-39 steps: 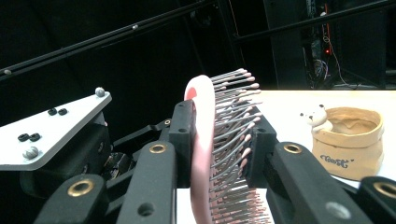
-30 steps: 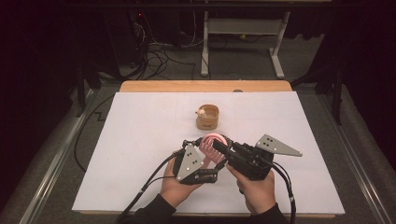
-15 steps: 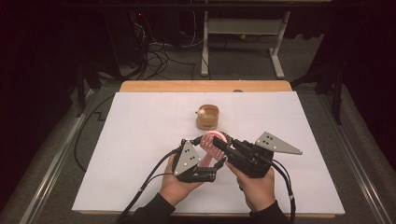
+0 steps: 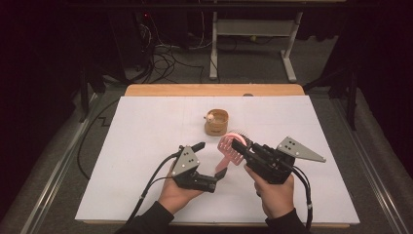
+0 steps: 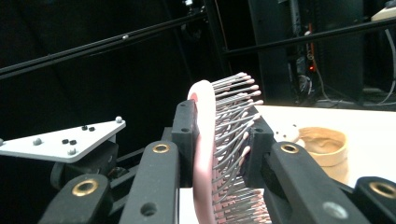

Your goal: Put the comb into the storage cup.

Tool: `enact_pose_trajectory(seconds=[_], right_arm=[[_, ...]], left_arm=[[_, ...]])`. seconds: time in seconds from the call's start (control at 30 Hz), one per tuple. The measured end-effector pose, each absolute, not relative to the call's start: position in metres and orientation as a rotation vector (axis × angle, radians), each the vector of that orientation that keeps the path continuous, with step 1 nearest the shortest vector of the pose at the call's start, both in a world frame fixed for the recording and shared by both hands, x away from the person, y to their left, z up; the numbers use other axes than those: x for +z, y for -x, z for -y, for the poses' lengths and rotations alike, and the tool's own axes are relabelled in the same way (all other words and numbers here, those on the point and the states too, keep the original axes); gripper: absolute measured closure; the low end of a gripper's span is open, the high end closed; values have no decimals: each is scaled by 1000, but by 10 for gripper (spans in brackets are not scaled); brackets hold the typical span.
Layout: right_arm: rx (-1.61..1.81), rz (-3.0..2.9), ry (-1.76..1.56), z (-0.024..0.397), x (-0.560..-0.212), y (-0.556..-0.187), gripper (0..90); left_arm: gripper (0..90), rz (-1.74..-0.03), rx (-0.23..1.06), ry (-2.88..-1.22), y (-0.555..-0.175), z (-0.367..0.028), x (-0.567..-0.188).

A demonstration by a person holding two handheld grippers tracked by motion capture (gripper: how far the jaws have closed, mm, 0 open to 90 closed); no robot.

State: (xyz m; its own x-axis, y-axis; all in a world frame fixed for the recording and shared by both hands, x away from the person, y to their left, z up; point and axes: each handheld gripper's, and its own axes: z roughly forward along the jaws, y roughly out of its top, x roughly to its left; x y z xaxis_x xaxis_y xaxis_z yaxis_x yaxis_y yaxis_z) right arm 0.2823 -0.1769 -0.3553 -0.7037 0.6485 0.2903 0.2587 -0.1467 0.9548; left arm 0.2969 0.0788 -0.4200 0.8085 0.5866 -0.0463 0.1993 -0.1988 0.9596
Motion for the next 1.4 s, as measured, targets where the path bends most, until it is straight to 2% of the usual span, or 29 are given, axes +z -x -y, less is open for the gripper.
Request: enact_pose_trajectory(seconds=[0.3, 0.5, 0.67, 0.93, 1.4], right_arm=[[1903, -1793, -1038, 192, -353, -282, 733], [1902, -1768, -1046, 202, -351, -281, 732], [1896, -1740, -1050, 211, -349, -281, 732], [1875, -1710, -1077, 222, -350, -284, 732], [1846, -1664, -1103, 243, -353, -286, 729]], left_arm=[[0, -691, 416, -1761, -305, -115, -424], [0, -749, 495, -1760, -301, -159, -428], [0, -801, 538, -1752, -298, -180, -440], [0, -845, 522, -1723, -297, -197, -449], [0, -843, 530, -1751, -295, -202, -455]])
